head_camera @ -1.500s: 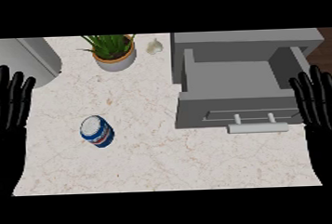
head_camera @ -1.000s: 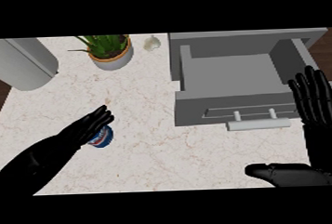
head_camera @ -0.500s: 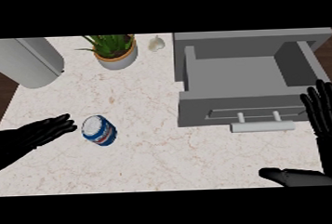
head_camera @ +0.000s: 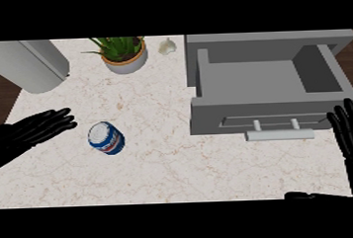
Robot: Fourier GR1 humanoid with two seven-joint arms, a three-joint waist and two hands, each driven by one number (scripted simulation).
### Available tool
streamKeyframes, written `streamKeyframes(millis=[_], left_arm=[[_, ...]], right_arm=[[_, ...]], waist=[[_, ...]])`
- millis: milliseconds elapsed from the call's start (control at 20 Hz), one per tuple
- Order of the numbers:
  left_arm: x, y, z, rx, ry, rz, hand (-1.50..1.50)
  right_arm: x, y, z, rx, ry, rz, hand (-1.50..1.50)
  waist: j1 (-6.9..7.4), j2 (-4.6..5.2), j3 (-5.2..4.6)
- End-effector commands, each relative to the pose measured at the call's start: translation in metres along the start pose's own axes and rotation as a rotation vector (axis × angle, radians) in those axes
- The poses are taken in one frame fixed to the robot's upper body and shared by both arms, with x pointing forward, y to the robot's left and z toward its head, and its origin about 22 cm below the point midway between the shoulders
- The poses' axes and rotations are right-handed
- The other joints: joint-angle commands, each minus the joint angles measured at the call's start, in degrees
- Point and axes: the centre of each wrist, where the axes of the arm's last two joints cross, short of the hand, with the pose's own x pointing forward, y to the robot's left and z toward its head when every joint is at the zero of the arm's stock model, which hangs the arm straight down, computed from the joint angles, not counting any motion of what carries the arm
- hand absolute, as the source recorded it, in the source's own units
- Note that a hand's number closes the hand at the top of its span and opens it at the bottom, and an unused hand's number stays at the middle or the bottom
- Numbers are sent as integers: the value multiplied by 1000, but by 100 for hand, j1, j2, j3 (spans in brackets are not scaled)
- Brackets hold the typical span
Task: Pick up the can, place it into the drawer and close the drawer
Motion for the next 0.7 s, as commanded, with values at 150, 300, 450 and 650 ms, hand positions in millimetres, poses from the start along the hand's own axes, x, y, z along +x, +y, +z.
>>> streamKeyframes(millis=[150, 300, 450, 650], left_arm=[[1, 24, -33, -9, 22, -5, -150], [-30, 15, -31, -20, 47, 6, -150], [-36, 24, -30, 8, 29, 0, -150], [-58, 5, -28, 15, 48, -8, -150]], right_arm=[[-20, -13, 13, -2, -13, -9, -150], [-1, 0, 2, -8, -12, 11, -150], [-21, -16, 15, -12, -5, -5, -150], [1, -12, 10, -1, 1, 18, -150]], waist=[[-48, 5, 3], [-11, 4, -2], [-21, 5, -1], [-2, 1, -3]])
